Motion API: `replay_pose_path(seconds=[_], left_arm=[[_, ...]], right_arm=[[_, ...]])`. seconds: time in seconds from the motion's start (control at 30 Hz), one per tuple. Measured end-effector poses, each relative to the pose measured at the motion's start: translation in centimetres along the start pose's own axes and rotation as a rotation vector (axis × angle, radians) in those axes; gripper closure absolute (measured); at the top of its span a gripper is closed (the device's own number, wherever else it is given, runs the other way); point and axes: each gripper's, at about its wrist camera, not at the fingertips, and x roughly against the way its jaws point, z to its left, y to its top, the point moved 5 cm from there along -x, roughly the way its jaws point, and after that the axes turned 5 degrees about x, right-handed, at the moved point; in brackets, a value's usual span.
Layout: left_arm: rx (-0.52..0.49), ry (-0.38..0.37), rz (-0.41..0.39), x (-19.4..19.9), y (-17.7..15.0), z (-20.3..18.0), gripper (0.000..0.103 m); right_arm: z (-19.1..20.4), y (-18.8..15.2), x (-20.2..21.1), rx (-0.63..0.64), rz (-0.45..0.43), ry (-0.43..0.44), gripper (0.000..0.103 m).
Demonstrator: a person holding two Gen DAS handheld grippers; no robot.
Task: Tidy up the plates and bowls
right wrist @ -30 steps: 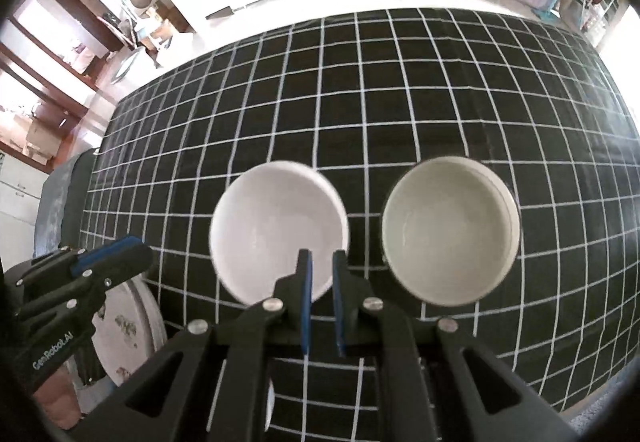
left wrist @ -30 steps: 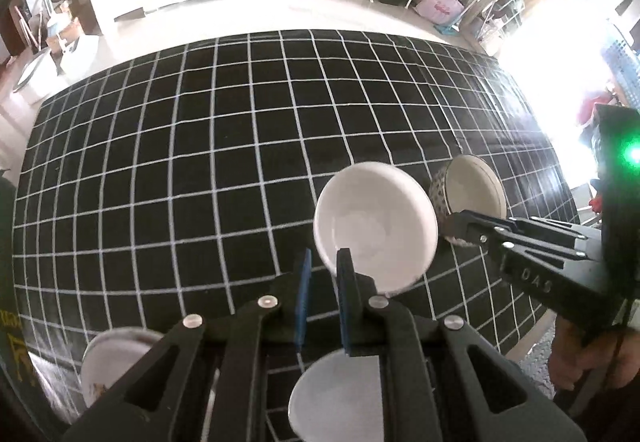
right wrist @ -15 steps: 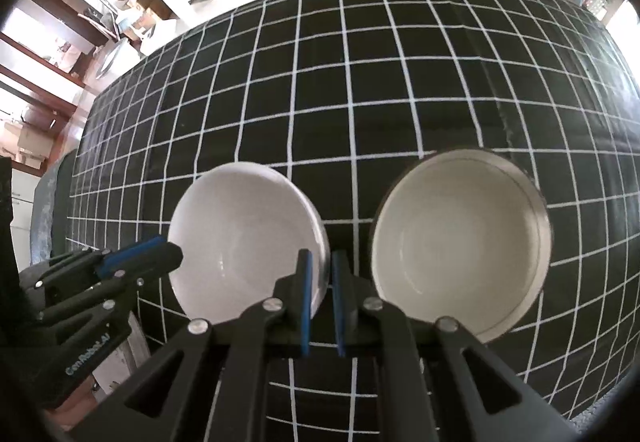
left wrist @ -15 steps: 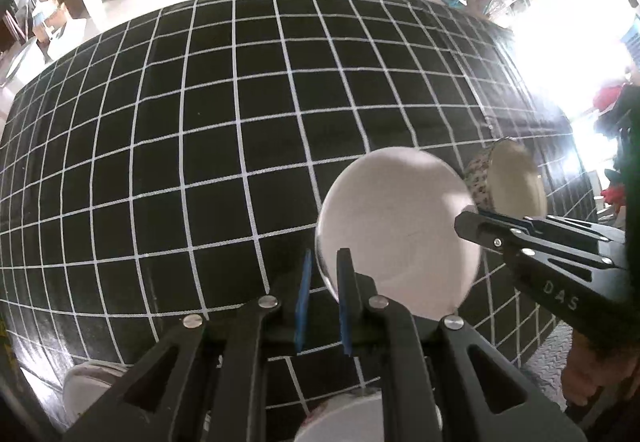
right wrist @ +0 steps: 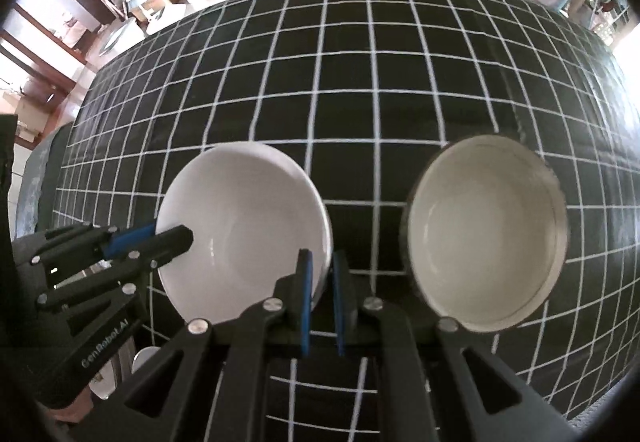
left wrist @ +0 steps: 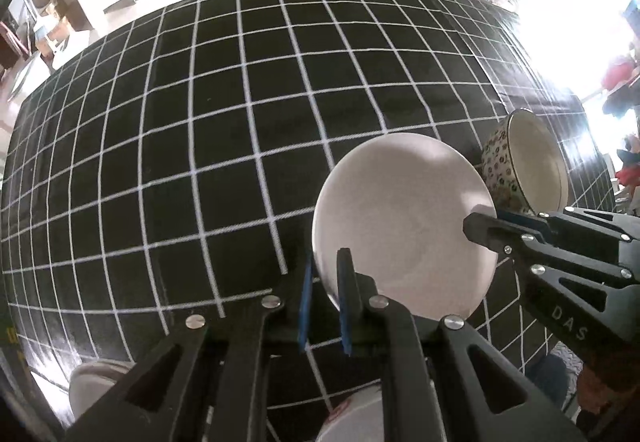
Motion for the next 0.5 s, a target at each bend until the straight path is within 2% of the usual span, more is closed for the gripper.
replay_pose_path(seconds=[0.2, 0.5], left_arm=[[0.009, 0.031, -0.006, 0.2, -0.9, 1.5, 0.093], [0.069, 0.022, -0.008, 1.9, -2.0, 4.1, 0.093]], right_arm=[[2.0, 0.1, -0.5, 0.022, -0.005, -0.03, 0.09], [3.4, 0.8, 0.2, -0.007, -0.018, -0.004, 0.09]])
